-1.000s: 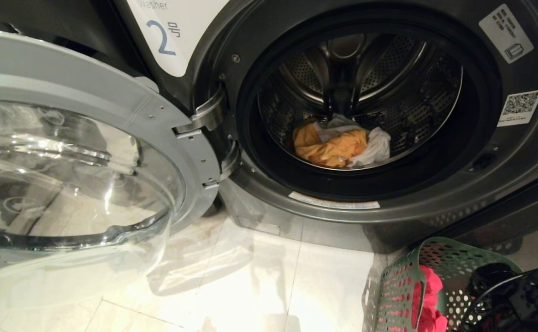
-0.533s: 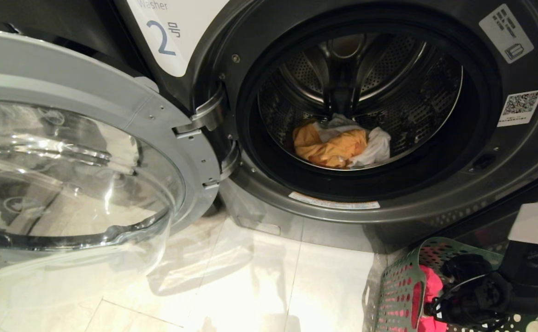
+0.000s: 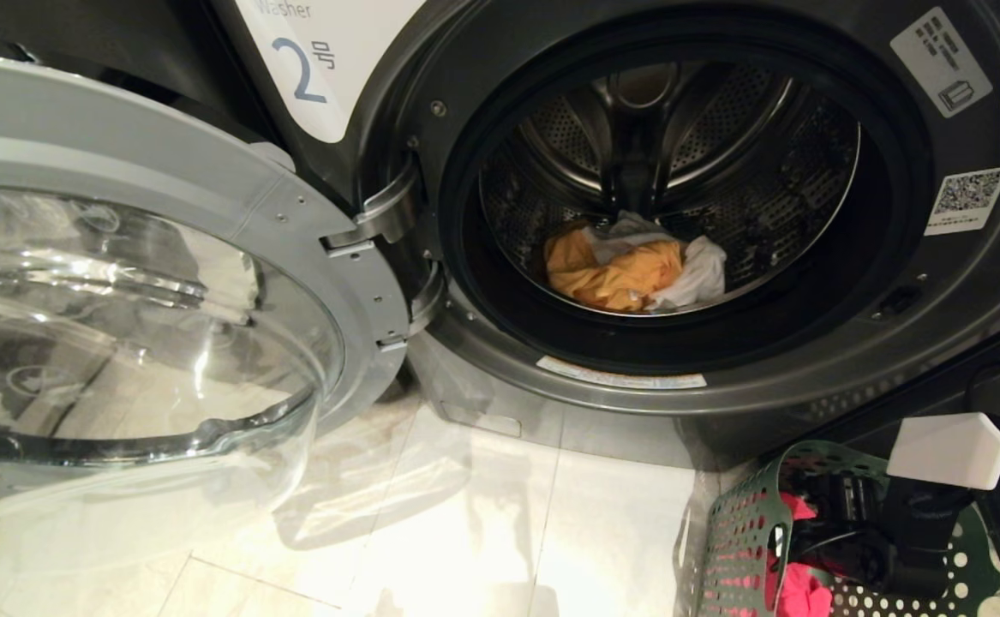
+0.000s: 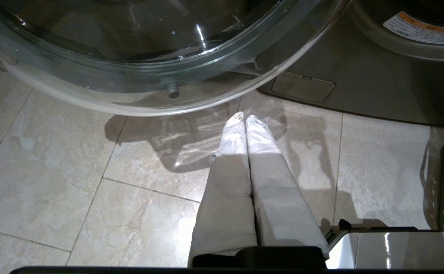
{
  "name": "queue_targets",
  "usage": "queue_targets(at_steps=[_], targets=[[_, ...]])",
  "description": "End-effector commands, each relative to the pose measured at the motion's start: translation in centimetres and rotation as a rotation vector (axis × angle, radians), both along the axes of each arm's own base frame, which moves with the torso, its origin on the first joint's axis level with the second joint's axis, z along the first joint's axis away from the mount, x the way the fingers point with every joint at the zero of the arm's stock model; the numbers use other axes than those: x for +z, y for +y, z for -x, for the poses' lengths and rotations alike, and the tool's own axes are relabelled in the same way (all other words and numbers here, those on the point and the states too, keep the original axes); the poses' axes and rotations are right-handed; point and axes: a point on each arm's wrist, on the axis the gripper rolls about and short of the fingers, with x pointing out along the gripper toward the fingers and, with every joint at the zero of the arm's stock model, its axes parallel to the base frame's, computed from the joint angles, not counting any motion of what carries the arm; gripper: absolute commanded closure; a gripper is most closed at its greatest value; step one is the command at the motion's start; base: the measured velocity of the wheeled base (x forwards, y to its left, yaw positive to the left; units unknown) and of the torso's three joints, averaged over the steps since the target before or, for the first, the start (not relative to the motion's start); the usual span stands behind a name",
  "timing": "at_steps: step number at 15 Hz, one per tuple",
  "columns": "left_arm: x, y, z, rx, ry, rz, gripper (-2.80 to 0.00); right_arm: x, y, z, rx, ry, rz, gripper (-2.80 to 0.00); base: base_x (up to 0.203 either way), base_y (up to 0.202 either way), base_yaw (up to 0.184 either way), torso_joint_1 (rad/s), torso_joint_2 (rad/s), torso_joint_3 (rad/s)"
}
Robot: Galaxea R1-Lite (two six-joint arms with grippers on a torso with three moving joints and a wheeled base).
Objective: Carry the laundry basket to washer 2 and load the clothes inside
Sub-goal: Place the clothes into the washing machine
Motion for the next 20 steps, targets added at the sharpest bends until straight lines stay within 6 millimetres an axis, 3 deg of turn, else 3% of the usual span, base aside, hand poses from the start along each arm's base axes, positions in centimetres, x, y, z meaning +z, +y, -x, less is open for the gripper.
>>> queue_targets(at_steps=[1, 11, 12, 17, 20], targets=[[0.0, 0.0, 0.0, 0.001, 0.003, 0.000, 0.00, -3.0, -0.1, -0.3, 0.034, -0.030, 0.011, -2.80, 0.000, 0.000, 0.000, 0.000, 0.00, 0.000], [0.0, 0.0, 0.0, 0.001, 0.003, 0.000, 0.00, -8.5, -0.5, -1.1, 0.005, -0.100, 0.076, -2.80, 0.000, 0.000, 0.000, 0.000, 0.00, 0.000], [0.0, 0.0, 0.0, 0.000, 0.003, 0.000, 0.00, -8.7, -0.5, -1.0, 0.006, -0.082, 0.071, 0.00, 0.000, 0.000, 0.000, 0.000, 0.00, 0.000], [0.0, 0.0, 0.0, 0.000, 0.003, 0.000, 0.00, -8.2, -0.7, -0.9, -0.008, -0.061, 0.053, 0.00, 0.000, 0.000, 0.000, 0.000, 0.00, 0.000], [0.0, 0.0, 0.0, 0.000, 0.003, 0.000, 0.00, -5.0, -1.6, -0.5, -0.012, 0.007, -0.003, 0.00, 0.000, 0.000, 0.000, 0.000, 0.00, 0.000]])
